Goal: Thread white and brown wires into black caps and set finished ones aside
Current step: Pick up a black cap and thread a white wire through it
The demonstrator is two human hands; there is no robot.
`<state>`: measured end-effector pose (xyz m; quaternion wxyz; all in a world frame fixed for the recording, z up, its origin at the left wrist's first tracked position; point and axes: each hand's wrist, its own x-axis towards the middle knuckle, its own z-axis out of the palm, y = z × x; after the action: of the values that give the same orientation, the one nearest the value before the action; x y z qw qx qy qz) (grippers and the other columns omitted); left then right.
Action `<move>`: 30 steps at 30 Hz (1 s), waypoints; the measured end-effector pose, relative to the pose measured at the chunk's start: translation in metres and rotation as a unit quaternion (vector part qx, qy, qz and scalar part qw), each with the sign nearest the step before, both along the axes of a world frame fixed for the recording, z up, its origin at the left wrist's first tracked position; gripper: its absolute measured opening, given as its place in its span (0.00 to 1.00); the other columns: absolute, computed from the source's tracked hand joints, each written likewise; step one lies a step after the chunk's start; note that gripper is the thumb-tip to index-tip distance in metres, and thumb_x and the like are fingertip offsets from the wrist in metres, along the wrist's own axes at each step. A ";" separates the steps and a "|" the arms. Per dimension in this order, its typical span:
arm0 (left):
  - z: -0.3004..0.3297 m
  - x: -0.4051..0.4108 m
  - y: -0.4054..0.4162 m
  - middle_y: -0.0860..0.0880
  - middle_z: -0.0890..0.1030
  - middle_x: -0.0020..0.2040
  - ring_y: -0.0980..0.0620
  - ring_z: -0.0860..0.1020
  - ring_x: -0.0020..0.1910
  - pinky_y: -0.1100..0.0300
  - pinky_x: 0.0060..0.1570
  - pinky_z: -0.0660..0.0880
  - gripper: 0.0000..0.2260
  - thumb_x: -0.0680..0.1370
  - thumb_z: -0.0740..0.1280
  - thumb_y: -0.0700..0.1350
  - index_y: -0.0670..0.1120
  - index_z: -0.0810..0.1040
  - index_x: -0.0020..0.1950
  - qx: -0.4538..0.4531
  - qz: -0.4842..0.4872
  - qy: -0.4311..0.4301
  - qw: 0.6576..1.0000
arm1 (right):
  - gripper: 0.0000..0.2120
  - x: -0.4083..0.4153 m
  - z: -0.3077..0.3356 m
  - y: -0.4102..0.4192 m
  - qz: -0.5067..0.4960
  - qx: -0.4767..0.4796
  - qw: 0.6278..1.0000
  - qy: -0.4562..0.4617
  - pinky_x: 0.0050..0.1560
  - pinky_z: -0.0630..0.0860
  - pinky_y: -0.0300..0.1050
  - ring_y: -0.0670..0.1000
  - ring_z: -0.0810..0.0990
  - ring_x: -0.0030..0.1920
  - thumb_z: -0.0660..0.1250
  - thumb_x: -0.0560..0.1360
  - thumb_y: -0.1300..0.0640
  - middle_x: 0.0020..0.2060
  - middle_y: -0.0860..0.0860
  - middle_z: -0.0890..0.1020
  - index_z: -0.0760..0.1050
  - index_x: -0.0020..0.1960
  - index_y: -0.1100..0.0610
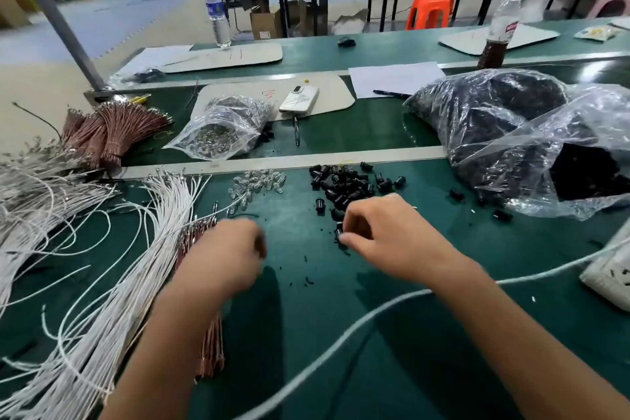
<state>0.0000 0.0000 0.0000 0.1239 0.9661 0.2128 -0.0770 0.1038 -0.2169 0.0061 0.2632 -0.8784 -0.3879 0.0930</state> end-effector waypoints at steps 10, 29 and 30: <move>-0.061 0.037 -0.042 0.52 0.81 0.35 0.54 0.78 0.35 0.59 0.39 0.72 0.06 0.78 0.69 0.43 0.47 0.79 0.40 -0.147 0.028 -0.395 0.906 | 0.12 -0.004 -0.043 0.046 -0.129 -0.039 0.981 -0.137 0.39 0.71 0.49 0.61 0.81 0.44 0.71 0.79 0.54 0.35 0.49 0.70 0.68 0.47 0.56; -0.041 0.018 0.047 0.52 0.83 0.34 0.53 0.83 0.29 0.47 0.39 0.83 0.05 0.79 0.70 0.42 0.47 0.80 0.42 -0.247 0.307 -0.532 0.749 | 0.14 -0.049 -0.035 0.164 -0.074 -0.021 0.996 0.033 0.47 0.78 0.49 0.65 0.83 0.49 0.71 0.76 0.53 0.40 0.62 0.80 0.73 0.37 0.59; -0.042 0.015 0.055 0.51 0.82 0.34 0.52 0.83 0.29 0.47 0.39 0.83 0.05 0.79 0.70 0.41 0.46 0.80 0.43 -0.252 0.327 -0.536 0.736 | 0.15 -0.056 -0.034 0.177 -0.079 -0.032 0.996 0.029 0.45 0.77 0.49 0.66 0.82 0.51 0.70 0.76 0.55 0.41 0.61 0.78 0.68 0.36 0.57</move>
<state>0.0146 0.0545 -0.0418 0.4740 0.6518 0.3866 0.4484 0.0480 -0.0396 -0.0274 0.2522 -0.9114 -0.3062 0.1096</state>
